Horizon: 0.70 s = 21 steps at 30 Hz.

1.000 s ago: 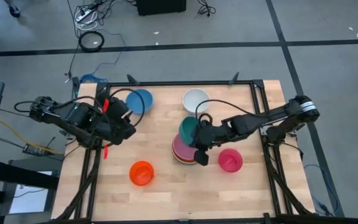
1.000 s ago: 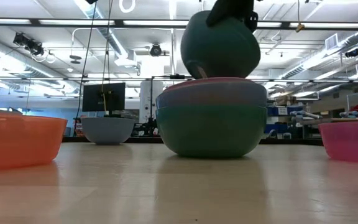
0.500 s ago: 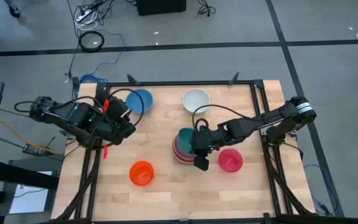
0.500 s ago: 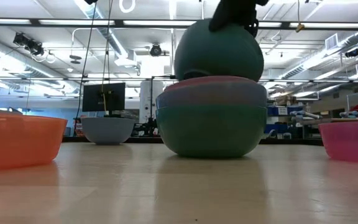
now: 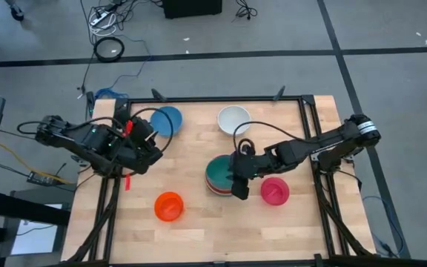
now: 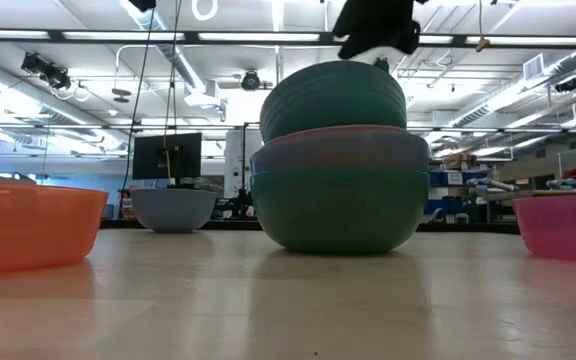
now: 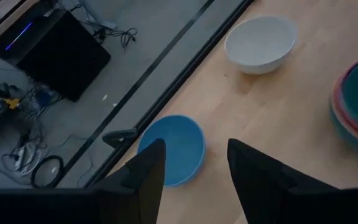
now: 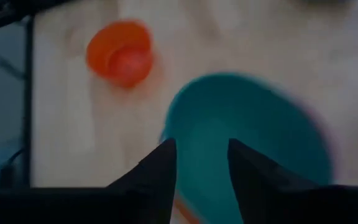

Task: Nest bowls inside each other
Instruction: Stack the dark green bowl on top of the pink bowl

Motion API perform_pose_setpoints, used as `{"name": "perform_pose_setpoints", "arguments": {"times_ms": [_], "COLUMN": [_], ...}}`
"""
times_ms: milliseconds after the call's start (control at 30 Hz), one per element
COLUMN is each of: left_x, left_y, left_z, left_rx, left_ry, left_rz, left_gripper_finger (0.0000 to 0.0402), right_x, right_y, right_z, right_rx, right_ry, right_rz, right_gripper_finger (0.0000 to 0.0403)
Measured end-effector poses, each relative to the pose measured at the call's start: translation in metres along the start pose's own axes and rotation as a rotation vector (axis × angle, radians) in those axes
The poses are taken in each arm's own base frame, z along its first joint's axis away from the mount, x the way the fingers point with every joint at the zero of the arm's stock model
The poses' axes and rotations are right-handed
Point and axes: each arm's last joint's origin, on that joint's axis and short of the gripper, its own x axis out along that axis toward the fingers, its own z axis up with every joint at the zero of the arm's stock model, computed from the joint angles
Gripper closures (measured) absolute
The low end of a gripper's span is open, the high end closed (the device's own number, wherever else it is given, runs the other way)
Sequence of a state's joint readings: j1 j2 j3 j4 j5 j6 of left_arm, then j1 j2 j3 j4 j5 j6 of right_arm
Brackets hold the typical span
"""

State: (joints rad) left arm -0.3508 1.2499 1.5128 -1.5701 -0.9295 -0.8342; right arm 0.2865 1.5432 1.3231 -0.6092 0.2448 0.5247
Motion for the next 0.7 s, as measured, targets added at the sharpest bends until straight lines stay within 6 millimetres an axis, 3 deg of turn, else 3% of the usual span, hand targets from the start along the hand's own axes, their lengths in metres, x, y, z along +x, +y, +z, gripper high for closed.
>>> {"name": "perform_pose_setpoints", "arguments": {"times_ms": [167, 333, 700], "left_x": [0.030, 0.057, 0.061], "left_y": [-0.010, -0.021, -0.024], "left_z": [-0.024, -0.047, -0.051], "left_rx": [0.049, 0.053, 0.031], "left_ry": [0.102, 0.184, 0.171], "left_rz": [0.094, 0.129, 0.117], "left_gripper_finger": [0.0220, 0.0220, 0.0220], "right_x": [-0.028, -0.034, 0.009], "right_y": [0.009, 0.011, 0.015], "right_z": [0.003, 0.001, -0.016], "right_rx": [-0.052, -0.013, 0.043], "right_ry": [-0.145, -0.149, 0.017], "right_rz": [-0.042, -0.026, -0.083], "right_gripper_finger": [0.0273, 0.0273, 0.0273]}}
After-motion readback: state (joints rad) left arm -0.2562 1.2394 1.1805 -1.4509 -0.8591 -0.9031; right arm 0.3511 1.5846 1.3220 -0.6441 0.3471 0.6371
